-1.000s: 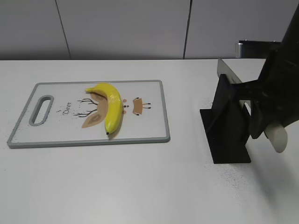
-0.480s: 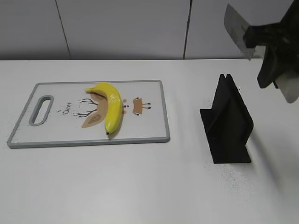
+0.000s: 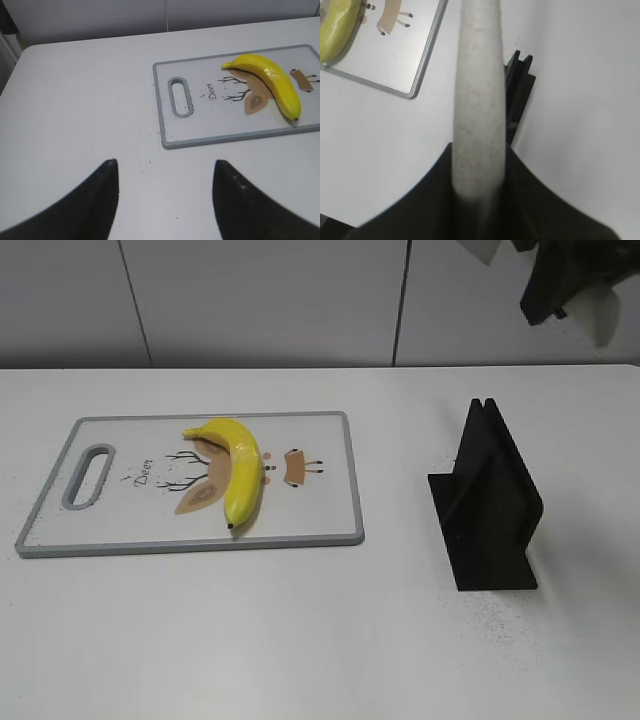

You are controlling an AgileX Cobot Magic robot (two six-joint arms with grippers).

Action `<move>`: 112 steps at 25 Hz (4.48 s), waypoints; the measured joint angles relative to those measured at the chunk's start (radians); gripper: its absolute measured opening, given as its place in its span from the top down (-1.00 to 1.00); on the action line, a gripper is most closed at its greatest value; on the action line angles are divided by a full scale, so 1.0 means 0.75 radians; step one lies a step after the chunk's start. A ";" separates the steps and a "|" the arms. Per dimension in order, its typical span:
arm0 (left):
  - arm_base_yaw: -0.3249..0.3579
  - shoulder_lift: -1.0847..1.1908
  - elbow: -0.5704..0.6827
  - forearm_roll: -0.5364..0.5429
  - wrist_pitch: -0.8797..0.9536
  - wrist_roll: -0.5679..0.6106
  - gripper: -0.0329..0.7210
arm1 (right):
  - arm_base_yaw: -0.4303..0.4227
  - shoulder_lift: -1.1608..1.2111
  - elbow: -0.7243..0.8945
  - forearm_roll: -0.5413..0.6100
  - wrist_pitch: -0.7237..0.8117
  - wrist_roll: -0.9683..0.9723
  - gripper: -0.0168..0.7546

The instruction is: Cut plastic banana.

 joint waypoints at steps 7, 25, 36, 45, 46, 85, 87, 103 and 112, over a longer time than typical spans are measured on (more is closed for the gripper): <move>0.000 0.429 -0.155 -0.067 -0.198 0.147 -0.62 | 0.000 0.223 -0.228 -0.003 0.001 -0.264 0.54; -0.075 1.642 -1.000 -0.362 0.039 1.243 -0.62 | 0.000 0.613 -0.529 0.180 0.000 -1.531 0.54; -0.196 1.952 -1.225 -0.520 0.060 1.616 -0.62 | 0.000 0.744 -0.551 0.310 -0.004 -1.838 0.54; -0.198 2.070 -1.226 -0.588 0.061 1.673 -0.51 | 0.002 0.795 -0.568 0.432 -0.004 -1.863 0.54; -0.198 2.078 -1.226 -0.608 0.061 1.681 -0.47 | 0.002 0.808 -0.571 0.441 -0.004 -1.864 0.54; -0.193 2.549 -1.272 -0.712 -0.072 1.748 0.86 | -0.006 1.143 -0.671 0.426 -0.112 -1.845 0.54; -0.197 2.530 -1.262 -0.706 -0.084 1.746 0.86 | -0.004 1.133 -0.669 0.425 -0.106 -1.842 0.54; -0.207 2.195 -1.235 -0.662 -0.019 1.731 0.87 | 0.003 0.883 -0.657 0.420 -0.034 -1.814 0.54; -0.207 2.175 -1.235 -0.704 -0.032 1.709 0.31 | 0.003 0.868 -0.657 0.423 -0.020 -1.792 0.54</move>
